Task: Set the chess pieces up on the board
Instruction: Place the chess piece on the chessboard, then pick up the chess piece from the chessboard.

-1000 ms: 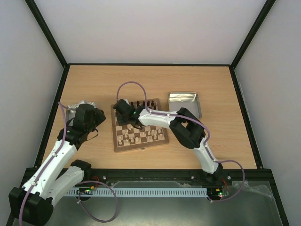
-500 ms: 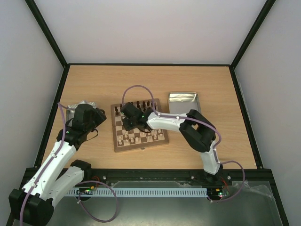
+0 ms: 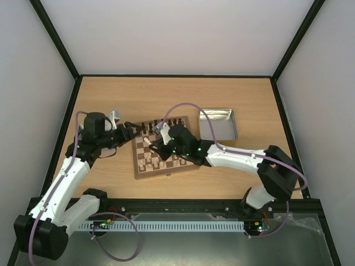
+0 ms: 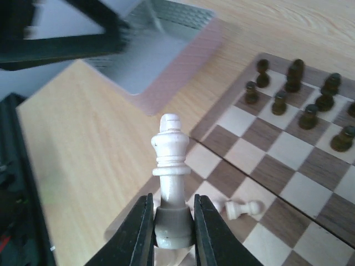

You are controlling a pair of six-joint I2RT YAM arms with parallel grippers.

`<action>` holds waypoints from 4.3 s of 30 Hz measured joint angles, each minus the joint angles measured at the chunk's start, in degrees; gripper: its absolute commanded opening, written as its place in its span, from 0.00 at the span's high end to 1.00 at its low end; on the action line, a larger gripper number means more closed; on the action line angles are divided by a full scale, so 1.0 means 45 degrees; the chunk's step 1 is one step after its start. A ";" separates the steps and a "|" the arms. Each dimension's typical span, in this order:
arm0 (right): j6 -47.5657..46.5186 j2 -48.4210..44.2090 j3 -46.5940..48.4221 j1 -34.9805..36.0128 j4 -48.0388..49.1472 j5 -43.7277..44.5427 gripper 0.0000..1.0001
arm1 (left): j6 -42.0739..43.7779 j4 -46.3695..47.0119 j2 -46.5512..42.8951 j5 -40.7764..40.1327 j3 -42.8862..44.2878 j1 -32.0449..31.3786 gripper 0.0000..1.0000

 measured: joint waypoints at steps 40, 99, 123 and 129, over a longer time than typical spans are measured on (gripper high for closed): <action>0.0491 -0.3405 -0.2166 -0.1200 0.1889 -0.2157 0.40 | 0.2875 -0.0257 0.0277 0.4546 0.0092 -0.0291 0.97; 0.3026 -0.5775 -0.3065 -0.1666 -0.0675 0.7684 0.32 | 0.1030 0.1627 0.6853 -1.0652 0.0287 -1.1934 0.76; 0.3371 -0.6285 -0.3162 -0.1666 -0.0704 0.6853 0.33 | 0.1088 -0.0272 0.5139 -0.9306 0.1642 -0.9554 0.53; 0.3560 -0.6169 -0.3167 -0.1666 -0.0699 0.6528 0.33 | 0.1598 -0.0874 0.5270 -0.8068 0.1603 -0.7456 0.66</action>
